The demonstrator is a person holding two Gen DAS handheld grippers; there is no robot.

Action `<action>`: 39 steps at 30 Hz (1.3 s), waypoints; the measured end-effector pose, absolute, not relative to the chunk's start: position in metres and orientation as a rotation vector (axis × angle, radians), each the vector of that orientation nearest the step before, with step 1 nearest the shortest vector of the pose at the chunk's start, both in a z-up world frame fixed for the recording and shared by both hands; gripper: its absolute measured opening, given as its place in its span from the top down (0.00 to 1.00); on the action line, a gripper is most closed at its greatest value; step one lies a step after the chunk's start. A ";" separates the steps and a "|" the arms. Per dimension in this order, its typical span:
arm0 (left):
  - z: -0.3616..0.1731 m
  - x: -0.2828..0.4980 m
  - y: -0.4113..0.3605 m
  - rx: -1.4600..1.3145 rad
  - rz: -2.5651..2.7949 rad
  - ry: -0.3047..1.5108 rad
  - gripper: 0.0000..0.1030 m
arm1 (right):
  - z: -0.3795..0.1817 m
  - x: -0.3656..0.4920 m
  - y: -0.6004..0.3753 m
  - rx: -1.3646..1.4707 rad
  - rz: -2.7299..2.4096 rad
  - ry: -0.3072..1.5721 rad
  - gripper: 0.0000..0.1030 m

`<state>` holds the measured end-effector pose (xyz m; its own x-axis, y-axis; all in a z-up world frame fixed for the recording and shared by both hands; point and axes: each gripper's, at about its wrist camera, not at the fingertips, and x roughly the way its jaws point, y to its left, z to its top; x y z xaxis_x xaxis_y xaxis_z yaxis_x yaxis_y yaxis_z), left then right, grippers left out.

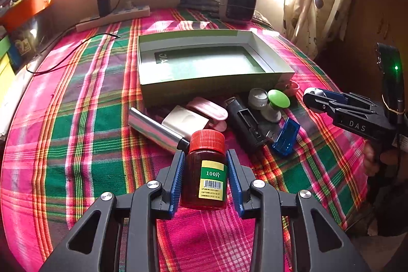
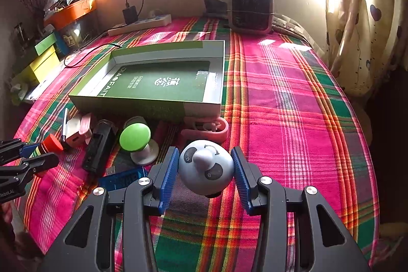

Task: Organize rigid objects
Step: 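Carry the jar with the left gripper into the green box while the right gripper carries the toy there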

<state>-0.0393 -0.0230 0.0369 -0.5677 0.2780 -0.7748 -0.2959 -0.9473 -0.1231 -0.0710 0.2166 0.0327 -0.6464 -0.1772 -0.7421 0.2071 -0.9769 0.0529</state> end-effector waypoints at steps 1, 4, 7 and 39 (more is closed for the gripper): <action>0.039 -0.040 -0.023 -1.240 2.528 0.027 0.69 | 0.035 -0.071 0.216 1.194 -2.672 0.052 0.58; 0.048 -0.045 -0.025 -1.221 2.546 0.017 0.69 | 0.042 -0.073 0.215 1.176 -2.673 0.053 0.58; 0.055 -0.053 -0.026 -1.207 2.560 0.005 0.69 | 0.047 -0.077 0.213 1.162 -2.674 0.054 0.58; 0.063 -0.180 -0.009 -1.206 2.608 -0.067 0.69 | 0.061 -0.177 0.183 1.146 -2.627 0.092 0.58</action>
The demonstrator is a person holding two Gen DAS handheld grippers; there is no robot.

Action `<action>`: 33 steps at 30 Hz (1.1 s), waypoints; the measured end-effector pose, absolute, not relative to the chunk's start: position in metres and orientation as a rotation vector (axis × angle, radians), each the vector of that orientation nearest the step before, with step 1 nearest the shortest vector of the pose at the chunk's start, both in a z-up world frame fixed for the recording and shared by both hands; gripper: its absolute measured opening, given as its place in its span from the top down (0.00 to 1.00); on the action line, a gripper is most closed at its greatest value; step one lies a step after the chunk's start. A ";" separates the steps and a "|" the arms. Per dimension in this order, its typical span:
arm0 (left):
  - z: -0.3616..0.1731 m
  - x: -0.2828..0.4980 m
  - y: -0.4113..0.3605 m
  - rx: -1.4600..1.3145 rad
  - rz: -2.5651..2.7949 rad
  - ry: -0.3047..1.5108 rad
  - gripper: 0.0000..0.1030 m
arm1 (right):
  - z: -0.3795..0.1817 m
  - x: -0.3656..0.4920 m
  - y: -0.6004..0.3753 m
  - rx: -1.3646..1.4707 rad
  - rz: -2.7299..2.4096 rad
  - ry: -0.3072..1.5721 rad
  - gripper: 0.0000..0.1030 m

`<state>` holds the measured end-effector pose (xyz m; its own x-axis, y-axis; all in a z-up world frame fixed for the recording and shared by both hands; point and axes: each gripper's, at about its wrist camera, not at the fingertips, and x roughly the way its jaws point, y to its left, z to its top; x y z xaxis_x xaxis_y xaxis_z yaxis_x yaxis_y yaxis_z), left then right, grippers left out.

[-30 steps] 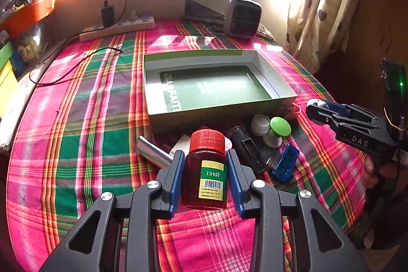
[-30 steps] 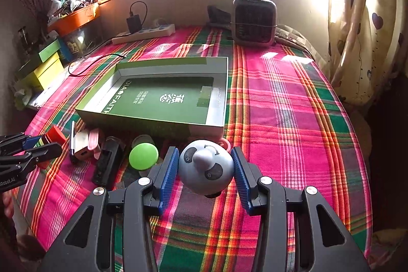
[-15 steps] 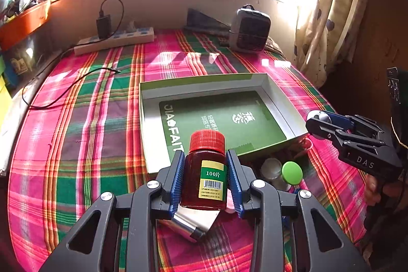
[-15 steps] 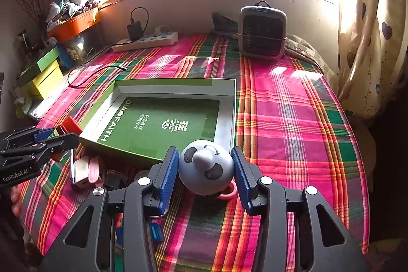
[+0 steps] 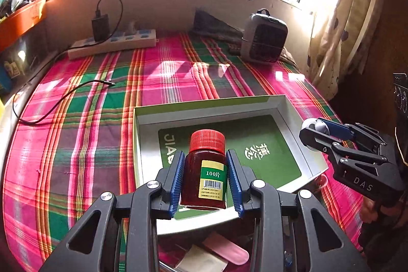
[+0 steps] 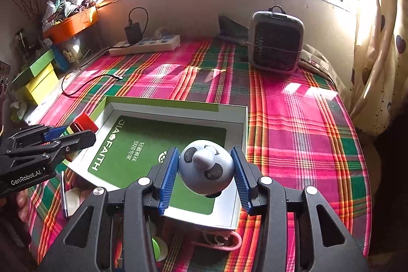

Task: Organize rigid objects
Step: 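Carry the jar with the left gripper into the green box while the right gripper carries the toy there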

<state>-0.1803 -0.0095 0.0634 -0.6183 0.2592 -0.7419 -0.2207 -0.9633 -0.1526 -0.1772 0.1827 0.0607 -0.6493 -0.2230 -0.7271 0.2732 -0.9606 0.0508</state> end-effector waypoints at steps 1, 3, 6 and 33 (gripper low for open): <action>0.062 -0.184 -0.009 -1.212 2.609 -0.075 0.69 | 0.059 -0.181 0.182 1.152 -2.624 0.092 0.58; 0.061 -0.190 -0.008 -1.210 2.604 -0.088 0.69 | 0.055 -0.188 0.180 1.164 -2.616 0.093 0.58; 0.056 -0.200 -0.005 -1.228 2.608 -0.081 0.69 | 0.048 -0.197 0.179 1.185 -2.608 0.088 0.58; 0.023 -0.230 -0.003 -1.342 2.634 -0.049 0.69 | 0.014 -0.233 0.162 1.275 -2.567 0.168 0.57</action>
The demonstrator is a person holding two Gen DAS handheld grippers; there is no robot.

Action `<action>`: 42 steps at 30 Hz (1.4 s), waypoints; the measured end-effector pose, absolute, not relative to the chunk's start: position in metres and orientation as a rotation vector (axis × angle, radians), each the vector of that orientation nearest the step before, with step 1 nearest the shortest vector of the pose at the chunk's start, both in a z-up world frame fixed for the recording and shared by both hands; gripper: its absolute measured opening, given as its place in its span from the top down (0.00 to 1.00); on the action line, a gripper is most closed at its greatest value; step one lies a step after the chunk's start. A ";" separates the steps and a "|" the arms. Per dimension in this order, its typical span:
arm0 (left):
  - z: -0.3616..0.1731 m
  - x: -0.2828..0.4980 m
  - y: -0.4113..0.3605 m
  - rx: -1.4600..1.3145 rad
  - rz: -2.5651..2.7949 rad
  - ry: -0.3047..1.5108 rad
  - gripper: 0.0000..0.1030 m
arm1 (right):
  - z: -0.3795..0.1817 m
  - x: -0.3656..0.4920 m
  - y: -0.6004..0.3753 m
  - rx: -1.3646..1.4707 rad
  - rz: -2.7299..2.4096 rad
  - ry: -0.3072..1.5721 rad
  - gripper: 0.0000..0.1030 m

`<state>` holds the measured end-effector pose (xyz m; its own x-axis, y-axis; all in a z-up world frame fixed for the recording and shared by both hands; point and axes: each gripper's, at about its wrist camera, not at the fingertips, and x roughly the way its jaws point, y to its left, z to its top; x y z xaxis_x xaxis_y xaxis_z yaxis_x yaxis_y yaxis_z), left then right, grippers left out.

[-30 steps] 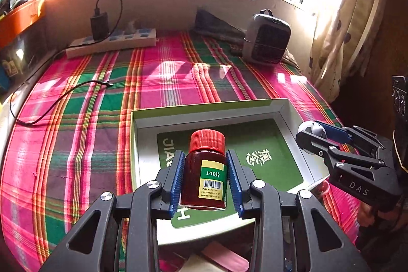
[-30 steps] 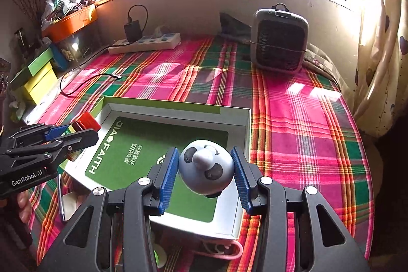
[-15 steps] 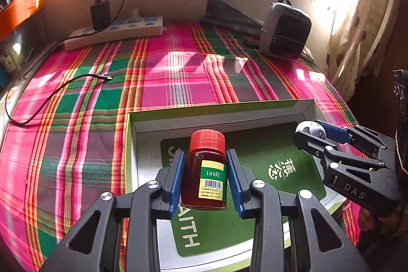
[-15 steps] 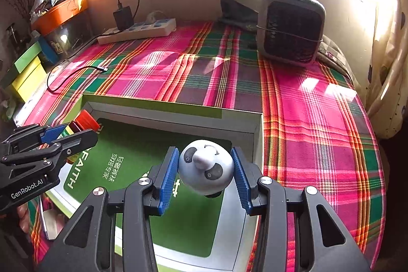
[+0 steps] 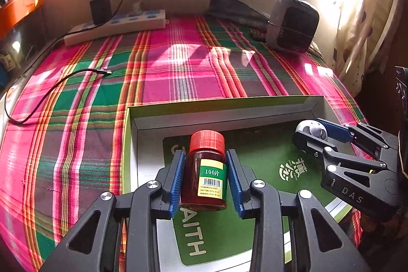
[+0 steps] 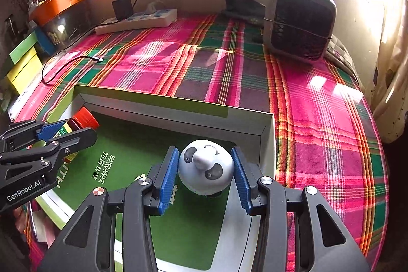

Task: Organize rigid objects
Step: 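Carry the jar with the left gripper into the green box while the right gripper carries the toy there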

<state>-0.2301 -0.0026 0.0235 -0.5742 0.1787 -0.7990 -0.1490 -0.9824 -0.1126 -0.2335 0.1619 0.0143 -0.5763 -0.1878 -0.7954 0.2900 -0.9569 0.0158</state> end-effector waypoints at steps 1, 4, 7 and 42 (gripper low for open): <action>0.023 -0.231 -0.003 -1.346 2.632 -0.052 0.69 | 0.014 -0.233 0.162 1.275 -2.567 0.169 0.57; 0.023 -0.230 -0.002 -1.349 2.632 -0.045 0.69 | 0.014 -0.234 0.160 1.275 -2.570 0.176 0.58; 0.023 -0.231 -0.002 -1.349 2.637 -0.035 0.69 | 0.014 -0.233 0.160 1.272 -2.576 0.176 0.57; 0.048 -0.195 -0.005 -1.276 2.717 -0.081 0.55 | 0.034 -0.202 0.170 1.199 -2.620 0.046 0.53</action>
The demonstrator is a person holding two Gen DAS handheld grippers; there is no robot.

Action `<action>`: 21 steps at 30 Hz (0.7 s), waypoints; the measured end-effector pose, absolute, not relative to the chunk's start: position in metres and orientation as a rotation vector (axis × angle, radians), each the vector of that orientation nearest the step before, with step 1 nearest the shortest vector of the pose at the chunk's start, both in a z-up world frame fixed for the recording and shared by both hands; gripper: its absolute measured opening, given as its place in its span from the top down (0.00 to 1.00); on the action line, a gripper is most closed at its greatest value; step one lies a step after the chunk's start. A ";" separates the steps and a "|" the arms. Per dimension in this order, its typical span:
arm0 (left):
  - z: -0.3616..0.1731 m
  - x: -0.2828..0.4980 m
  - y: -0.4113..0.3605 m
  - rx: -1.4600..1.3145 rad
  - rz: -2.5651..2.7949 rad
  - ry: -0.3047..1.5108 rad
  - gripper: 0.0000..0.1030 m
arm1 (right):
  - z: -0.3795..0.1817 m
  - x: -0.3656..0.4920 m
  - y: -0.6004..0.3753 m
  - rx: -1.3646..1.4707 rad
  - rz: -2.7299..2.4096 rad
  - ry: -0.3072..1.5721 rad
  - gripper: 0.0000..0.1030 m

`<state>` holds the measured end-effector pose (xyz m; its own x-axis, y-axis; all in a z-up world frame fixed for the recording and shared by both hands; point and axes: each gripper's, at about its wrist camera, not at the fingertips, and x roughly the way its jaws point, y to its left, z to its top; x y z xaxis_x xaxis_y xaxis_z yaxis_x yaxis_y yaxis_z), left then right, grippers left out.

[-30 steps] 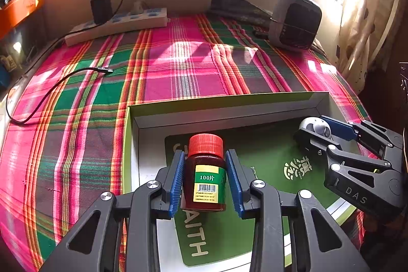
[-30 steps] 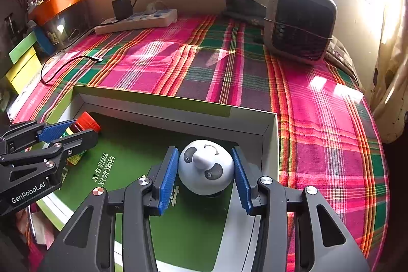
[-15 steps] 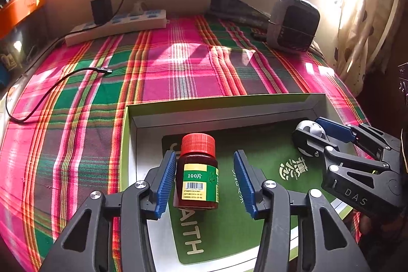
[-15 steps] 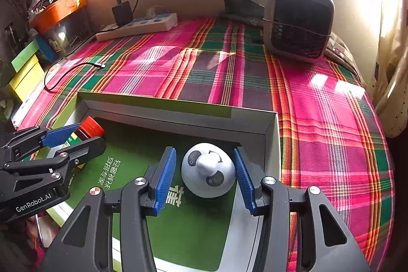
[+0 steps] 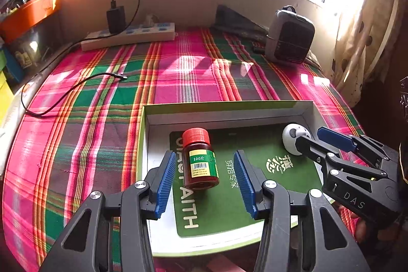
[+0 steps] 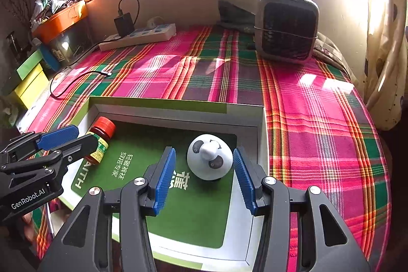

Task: Organize rigid objects
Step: 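Carry the jar with the left gripper into the green box while the right gripper carries the toy there, then open both grippers to release the jar and toy, then withdraw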

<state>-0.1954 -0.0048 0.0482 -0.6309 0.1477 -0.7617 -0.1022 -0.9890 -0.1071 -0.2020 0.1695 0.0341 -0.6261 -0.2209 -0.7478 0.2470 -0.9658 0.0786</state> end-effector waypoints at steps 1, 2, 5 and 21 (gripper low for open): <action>0.049 -0.193 -0.006 -1.276 2.720 -0.081 0.55 | 0.036 -0.200 0.170 1.196 -2.620 0.041 0.53; 0.050 -0.190 -0.007 -1.277 2.721 -0.081 0.55 | 0.037 -0.197 0.171 1.194 -2.619 0.036 0.53; 0.053 -0.182 -0.010 -1.275 2.732 -0.082 0.55 | 0.041 -0.189 0.173 1.185 -2.628 0.033 0.53; 0.057 -0.131 -0.036 -1.259 2.780 -0.133 0.55 | 0.045 -0.139 0.185 1.173 -2.659 0.002 0.53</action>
